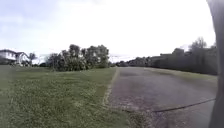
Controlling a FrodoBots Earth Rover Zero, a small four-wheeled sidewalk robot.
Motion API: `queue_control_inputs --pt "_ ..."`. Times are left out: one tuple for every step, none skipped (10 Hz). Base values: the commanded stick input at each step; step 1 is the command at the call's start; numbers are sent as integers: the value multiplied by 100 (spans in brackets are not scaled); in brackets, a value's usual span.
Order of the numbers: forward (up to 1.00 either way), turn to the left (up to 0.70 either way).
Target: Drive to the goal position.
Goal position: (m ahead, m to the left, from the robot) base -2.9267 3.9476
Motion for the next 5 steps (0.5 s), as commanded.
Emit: queue_control_inputs --pt "3 0" --pt "1 0" --pt "2 0" --pt "0 0" --pt "0 0"
